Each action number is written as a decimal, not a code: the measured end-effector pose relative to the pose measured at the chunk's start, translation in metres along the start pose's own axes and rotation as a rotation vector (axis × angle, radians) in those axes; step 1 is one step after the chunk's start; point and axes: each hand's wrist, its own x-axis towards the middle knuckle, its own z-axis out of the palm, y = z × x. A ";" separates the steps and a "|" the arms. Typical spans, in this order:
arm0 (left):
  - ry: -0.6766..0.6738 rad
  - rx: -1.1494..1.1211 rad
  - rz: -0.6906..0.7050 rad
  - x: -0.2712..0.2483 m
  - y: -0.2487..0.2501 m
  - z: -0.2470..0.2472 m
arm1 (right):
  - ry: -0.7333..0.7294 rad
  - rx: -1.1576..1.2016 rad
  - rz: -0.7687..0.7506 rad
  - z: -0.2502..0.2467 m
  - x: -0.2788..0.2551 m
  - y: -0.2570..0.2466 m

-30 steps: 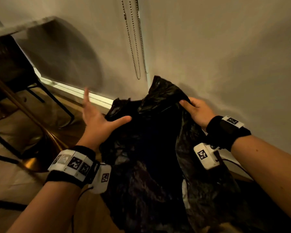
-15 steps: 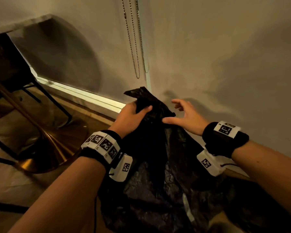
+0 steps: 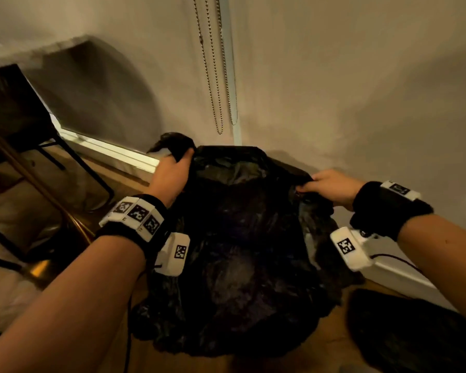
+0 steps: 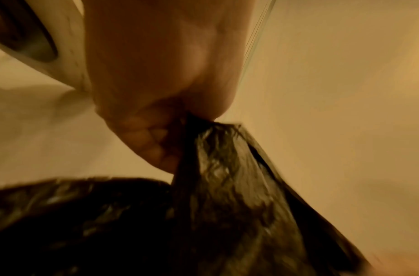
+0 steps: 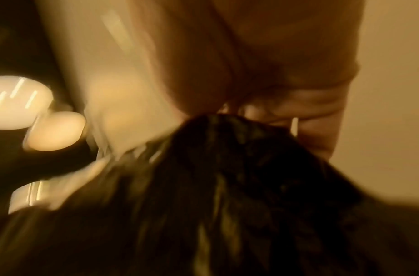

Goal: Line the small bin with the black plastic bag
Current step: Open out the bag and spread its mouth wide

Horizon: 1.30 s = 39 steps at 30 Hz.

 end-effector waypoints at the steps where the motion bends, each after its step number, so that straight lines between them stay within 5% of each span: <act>1: -0.089 -0.037 -0.059 -0.006 0.000 0.007 | -0.018 0.205 0.010 0.003 0.000 -0.006; 4: -0.510 -0.221 -0.169 -0.029 -0.002 0.034 | -0.048 0.591 0.044 0.018 0.002 -0.022; 8: -0.792 0.099 0.145 -0.059 -0.003 0.075 | -0.051 0.720 0.035 0.041 0.004 -0.040; 13: -0.522 0.013 0.092 -0.055 -0.014 0.078 | -0.193 0.708 -0.105 0.038 -0.005 -0.033; 17: -0.389 -0.292 -0.133 -0.039 -0.014 0.055 | -0.215 0.337 -0.249 0.027 -0.004 0.005; 22: -0.231 -0.535 -0.365 -0.016 -0.021 0.035 | -0.483 0.098 -0.115 0.042 -0.004 0.060; 25: -0.146 -0.420 -0.394 -0.012 -0.032 0.035 | -0.361 0.142 -0.054 0.048 0.003 0.073; 29: -0.207 -0.399 -0.424 -0.021 -0.050 0.042 | -0.170 0.447 -0.019 0.044 0.009 0.050; 31: 0.044 -0.381 -0.298 -0.024 -0.054 0.041 | -0.080 0.332 -0.099 0.038 0.015 0.036; 33: 0.172 -0.316 -0.001 -0.034 -0.045 0.037 | -0.030 0.118 -0.227 0.035 0.015 0.023; 37: -0.198 0.490 0.732 -0.040 -0.015 0.046 | -0.118 -0.164 -0.409 0.038 -0.001 -0.015; 39: -0.354 0.816 0.877 -0.033 0.002 0.055 | -0.165 -0.150 -0.410 0.036 -0.008 -0.029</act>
